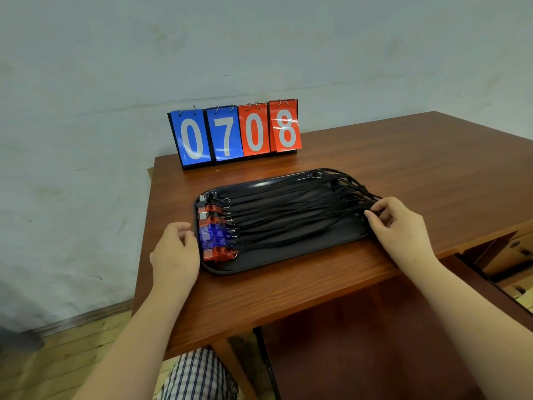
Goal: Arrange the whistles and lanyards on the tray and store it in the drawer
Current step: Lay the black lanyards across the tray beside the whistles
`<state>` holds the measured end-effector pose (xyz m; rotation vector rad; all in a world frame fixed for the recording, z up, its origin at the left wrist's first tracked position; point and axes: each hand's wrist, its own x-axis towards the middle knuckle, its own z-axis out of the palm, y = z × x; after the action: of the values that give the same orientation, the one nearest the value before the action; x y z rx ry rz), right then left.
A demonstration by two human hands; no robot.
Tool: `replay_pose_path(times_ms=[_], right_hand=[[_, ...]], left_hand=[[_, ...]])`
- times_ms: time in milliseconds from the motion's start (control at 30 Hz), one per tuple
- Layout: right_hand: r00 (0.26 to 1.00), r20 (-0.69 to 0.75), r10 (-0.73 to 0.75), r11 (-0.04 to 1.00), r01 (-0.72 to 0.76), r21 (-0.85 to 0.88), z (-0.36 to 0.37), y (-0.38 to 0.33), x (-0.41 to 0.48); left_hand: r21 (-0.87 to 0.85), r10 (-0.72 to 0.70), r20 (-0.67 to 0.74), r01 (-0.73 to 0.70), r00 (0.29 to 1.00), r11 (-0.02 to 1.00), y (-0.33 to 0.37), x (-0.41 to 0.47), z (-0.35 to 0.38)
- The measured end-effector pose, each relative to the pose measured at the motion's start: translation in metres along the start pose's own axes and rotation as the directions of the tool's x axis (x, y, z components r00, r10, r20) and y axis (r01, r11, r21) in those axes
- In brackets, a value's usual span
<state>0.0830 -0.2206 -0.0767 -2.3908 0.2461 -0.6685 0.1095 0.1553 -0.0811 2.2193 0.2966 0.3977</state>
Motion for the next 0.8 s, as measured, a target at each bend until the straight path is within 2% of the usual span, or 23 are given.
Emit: replay_pose_path(times_ms=[300,600,800], right_hand=[[0.996,0.054,0.068,0.997,-0.07,0.031,-0.002,-0.004,0.0],[0.984,0.06,0.169,0.983,-0.172,0.062,-0.004,-0.014,-0.005],[0.977,0.034,0.21,0.977,-0.211,0.015,-0.004,-0.022,-0.015]], left_hand=[[-0.028,-0.093,0.128,0.097,0.987,0.995,0.006,0.011,-0.015],[-0.033,-0.193,0.295,0.212,0.936,0.977,0.02,0.021,-0.031],[-0.003,-0.308,0.329,0.327,0.893,0.945,0.033,0.022,-0.037]])
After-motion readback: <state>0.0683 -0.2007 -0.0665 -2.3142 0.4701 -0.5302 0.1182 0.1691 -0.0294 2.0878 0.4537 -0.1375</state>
